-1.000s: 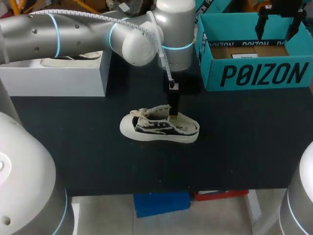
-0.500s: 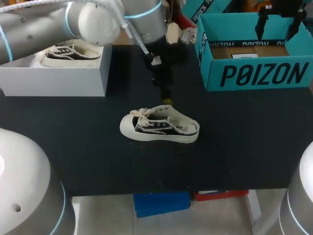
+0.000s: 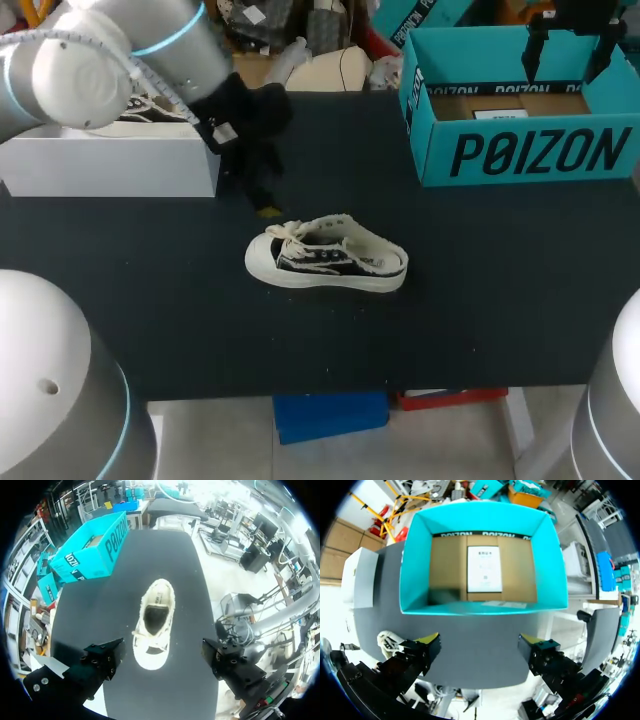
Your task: Take the shoe out of the shoebox, open the shoe tongue, remove and reinsert the insole, then place the shoe into the shoebox
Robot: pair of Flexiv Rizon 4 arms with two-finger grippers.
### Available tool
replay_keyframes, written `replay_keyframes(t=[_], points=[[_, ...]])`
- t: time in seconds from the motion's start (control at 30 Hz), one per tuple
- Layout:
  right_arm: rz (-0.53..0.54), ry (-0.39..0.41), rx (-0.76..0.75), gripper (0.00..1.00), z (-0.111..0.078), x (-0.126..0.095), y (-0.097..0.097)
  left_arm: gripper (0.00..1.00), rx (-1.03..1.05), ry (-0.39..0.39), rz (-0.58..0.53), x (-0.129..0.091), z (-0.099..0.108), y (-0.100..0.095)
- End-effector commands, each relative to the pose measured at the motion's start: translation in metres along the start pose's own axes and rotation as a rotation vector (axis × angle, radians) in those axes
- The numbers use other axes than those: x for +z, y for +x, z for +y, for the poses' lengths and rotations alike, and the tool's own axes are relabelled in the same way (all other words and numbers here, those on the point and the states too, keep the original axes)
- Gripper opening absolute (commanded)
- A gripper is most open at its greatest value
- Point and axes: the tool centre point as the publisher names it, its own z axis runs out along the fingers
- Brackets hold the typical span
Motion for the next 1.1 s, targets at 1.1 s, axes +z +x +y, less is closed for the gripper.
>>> replay_keyframes(t=[1.1], points=[[0.037,-0.149,-0.928,1.0,-0.112,-0.044,0.221,1.0,-0.03,0.258,-0.085,0.003,0.042,0.005]])
